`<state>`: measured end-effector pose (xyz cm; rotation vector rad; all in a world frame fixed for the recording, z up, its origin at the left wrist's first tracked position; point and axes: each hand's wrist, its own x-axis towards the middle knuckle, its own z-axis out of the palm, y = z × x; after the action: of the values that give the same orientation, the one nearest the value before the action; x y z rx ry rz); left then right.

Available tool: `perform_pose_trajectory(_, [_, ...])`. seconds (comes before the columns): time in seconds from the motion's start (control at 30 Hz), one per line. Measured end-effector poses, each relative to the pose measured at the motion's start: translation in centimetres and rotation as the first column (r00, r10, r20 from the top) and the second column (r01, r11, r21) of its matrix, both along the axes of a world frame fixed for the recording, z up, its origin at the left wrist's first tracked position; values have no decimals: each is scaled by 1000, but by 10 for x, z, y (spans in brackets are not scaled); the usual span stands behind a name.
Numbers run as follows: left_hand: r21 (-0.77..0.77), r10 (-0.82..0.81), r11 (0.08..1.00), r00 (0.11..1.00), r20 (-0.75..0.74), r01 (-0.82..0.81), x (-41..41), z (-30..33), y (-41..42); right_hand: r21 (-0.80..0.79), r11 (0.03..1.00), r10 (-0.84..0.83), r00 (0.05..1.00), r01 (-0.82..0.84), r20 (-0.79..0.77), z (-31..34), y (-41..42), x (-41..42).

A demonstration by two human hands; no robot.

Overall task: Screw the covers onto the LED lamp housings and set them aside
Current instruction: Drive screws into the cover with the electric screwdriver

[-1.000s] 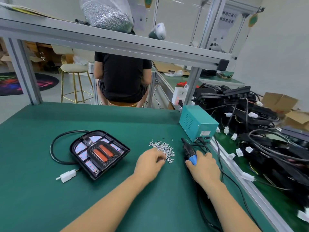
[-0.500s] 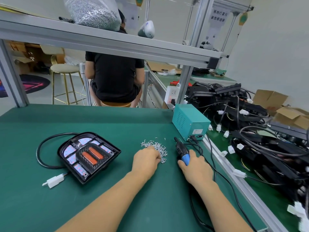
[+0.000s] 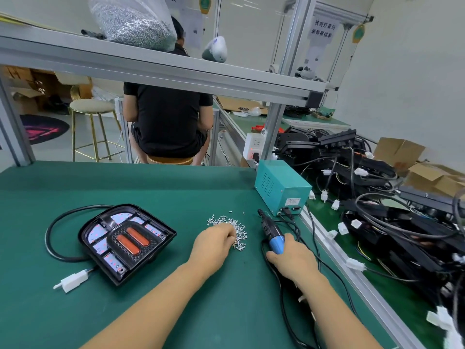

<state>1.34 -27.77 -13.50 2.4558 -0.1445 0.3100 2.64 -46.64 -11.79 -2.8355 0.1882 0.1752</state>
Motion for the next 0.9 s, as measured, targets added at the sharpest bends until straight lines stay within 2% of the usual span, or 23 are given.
perform_pose_trajectory(0.03, [-161,21,987,999,-30,-26,-5,2,2,71,997,-2,1000,4,-25,3,-4,2])
perform_pose_trajectory(0.1, [-440,21,896,995,-94,-60,-15,6,8,359,932,-36,997,59,-72,12,-13,5])
perform_pose_trajectory(0.17, [-623,8,777,991,-132,-89,-26,11,15,643,753,-76,990,137,-122,27,-20,6])
perform_pose_trajectory(0.27, [-812,-6,571,989,-147,-117,-38,22,26,880,451,-70,989,150,-133,57,-22,5])
perform_pose_trajectory(0.3, [-845,-11,522,990,-142,-115,-42,26,29,942,315,-48,993,118,-108,68,-20,3])
perform_pose_trajectory(0.4, [-893,-19,441,994,-108,-89,-54,40,39,993,-121,-25,1000,-5,2,98,-4,-5])
perform_pose_trajectory(0.5, [-914,-15,402,998,-65,-54,-63,51,47,920,-371,-57,992,-125,112,118,22,-19])
perform_pose_trajectory(0.63, [-926,38,375,999,-37,-48,-74,60,64,793,-541,-141,960,-278,240,131,60,-39])
perform_pose_trajectory(0.73, [-939,60,341,998,-31,-50,-85,62,76,721,-577,-208,923,-384,325,138,86,-49])
perform_pose_trajectory(0.9, [-957,37,288,999,-22,-32,-99,63,91,640,-631,-249,895,-439,370,145,119,-59])
